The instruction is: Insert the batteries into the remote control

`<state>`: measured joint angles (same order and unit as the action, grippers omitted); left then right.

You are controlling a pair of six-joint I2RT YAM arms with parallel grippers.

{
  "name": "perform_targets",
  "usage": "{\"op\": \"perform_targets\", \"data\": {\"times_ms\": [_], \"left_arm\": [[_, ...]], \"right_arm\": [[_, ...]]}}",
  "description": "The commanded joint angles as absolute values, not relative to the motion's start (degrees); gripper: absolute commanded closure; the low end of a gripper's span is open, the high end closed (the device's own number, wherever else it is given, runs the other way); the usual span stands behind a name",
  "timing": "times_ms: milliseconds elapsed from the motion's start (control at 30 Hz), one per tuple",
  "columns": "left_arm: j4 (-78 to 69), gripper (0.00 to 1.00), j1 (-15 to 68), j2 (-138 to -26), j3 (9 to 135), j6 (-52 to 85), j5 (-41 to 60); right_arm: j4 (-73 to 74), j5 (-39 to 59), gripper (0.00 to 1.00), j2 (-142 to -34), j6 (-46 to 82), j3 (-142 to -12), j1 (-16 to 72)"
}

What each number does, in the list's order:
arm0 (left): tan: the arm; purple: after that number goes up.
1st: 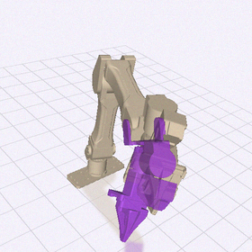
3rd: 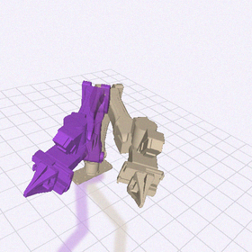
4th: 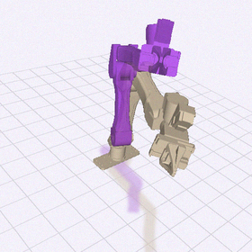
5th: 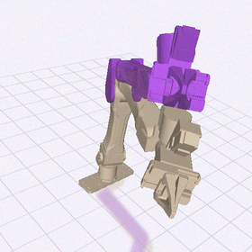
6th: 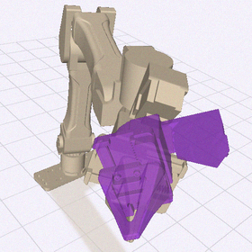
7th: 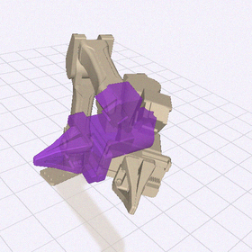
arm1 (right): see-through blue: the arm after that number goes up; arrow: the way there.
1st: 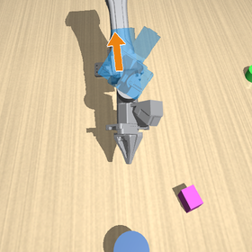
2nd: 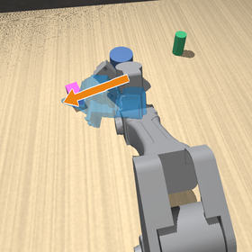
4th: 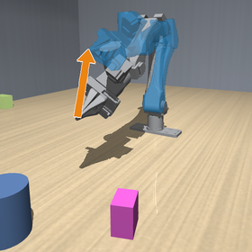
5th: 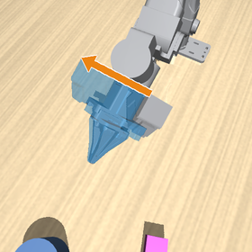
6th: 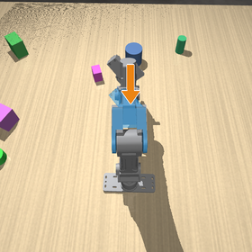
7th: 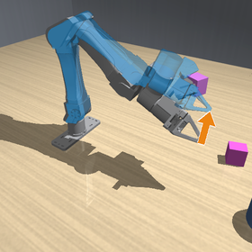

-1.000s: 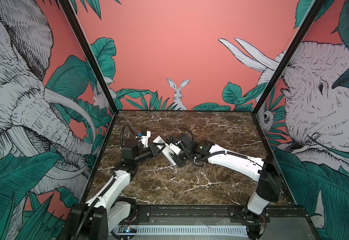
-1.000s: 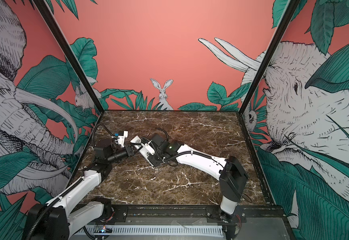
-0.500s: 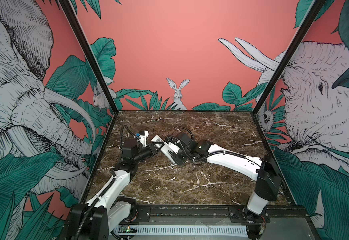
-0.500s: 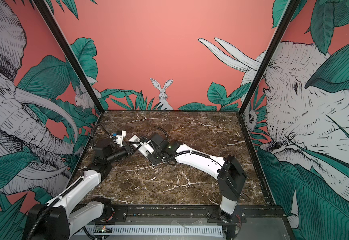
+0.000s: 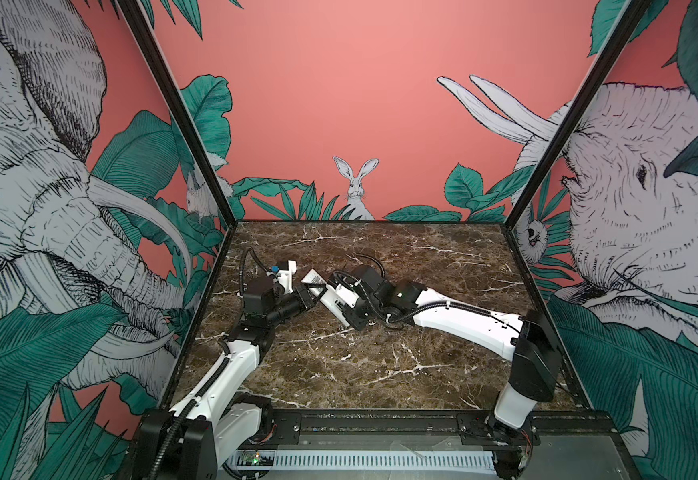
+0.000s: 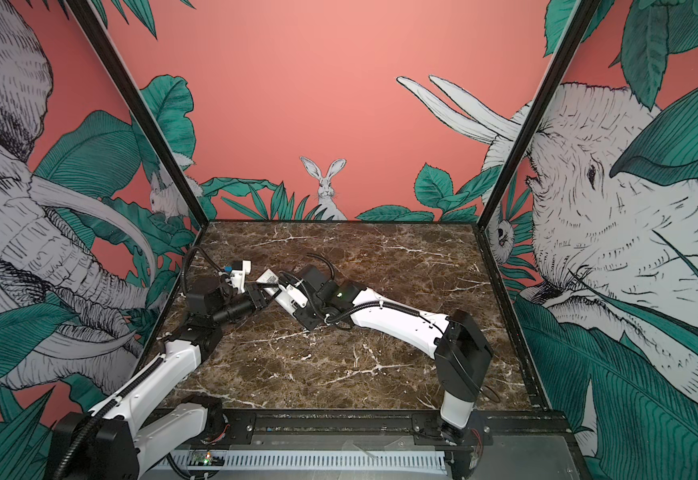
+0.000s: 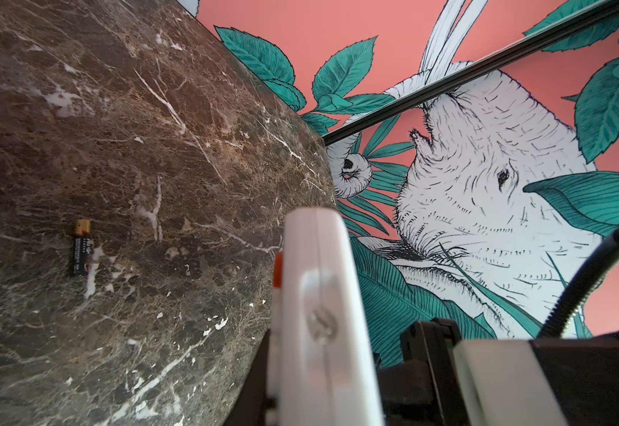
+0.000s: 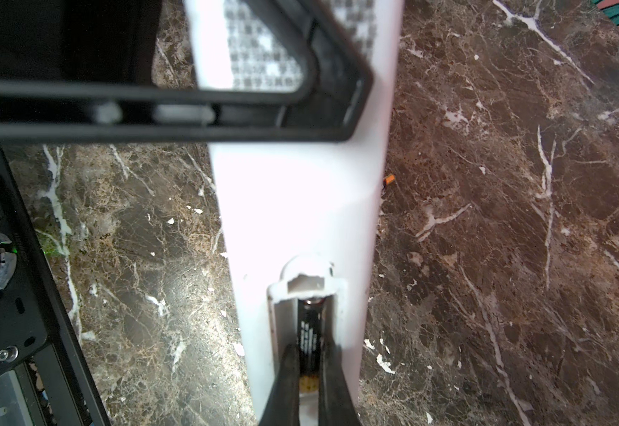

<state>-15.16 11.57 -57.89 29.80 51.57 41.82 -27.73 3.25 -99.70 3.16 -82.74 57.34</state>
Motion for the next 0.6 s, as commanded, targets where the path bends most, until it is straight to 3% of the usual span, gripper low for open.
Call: {"op": "perform_targets", "data": {"times_ms": [0,567], "left_arm": [[-18.9,1.0,14.0,-53.3,34.6,53.0,56.5],[-11.6,1.0,13.9,-54.6,33.8,47.1,48.1]], "right_arm": [[-28.2,2.3,0.95,-100.9,2.3,-80.7,56.7],[-28.6,1.8,0.83,-97.3,4.7,-79.7,57.4]]}}
